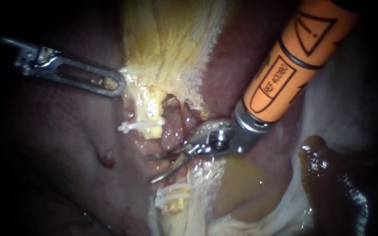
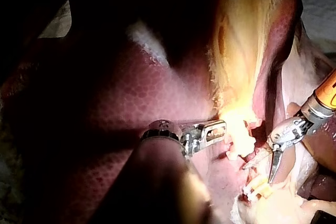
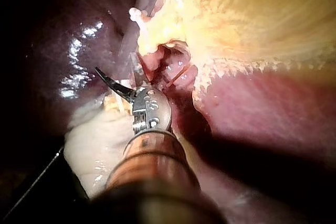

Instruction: Go back from the cut left tube

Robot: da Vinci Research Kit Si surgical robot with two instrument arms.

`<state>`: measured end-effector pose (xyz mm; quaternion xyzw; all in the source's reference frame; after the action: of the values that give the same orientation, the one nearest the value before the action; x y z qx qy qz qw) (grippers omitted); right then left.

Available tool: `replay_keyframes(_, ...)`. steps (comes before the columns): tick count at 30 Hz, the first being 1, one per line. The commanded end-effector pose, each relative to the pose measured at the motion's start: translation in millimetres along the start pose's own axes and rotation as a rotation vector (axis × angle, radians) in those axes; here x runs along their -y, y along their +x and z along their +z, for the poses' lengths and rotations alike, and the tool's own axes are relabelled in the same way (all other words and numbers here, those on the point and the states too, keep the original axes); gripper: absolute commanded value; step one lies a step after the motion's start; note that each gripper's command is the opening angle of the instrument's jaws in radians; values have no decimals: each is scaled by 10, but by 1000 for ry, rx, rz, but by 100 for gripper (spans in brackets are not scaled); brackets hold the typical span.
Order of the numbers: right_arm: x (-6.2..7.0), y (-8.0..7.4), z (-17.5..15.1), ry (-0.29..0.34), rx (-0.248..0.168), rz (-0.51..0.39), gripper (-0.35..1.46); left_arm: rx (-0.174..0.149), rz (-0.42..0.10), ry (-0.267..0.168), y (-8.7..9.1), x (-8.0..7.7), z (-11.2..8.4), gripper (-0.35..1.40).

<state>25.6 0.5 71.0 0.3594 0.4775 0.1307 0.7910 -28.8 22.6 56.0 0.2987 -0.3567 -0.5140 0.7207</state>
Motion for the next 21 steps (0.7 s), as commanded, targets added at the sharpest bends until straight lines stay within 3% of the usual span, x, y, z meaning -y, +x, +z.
replay_keyframes(1,4,-1,-9,-51,-13,-25,143,0,0,0,0,-1,0,-35)
replay_keyframes(6,12,-9,-42,-192,-24,-137,143,0,1,1,0,-4,1,-35)
replay_keyframes(9,18,-9,-64,-268,5,-184,145,-1,1,1,0,-4,1,-35)
replay_keyframes(11,21,-7,-79,-311,48,-215,145,0,1,1,0,-4,1,-35)
replay_keyframes(17,29,0,-123,-381,89,-254,145,0,2,1,0,-5,2,-35)
replay_keyframes(21,32,1,-143,-368,95,-245,145,0,2,1,0,-5,2,-35)
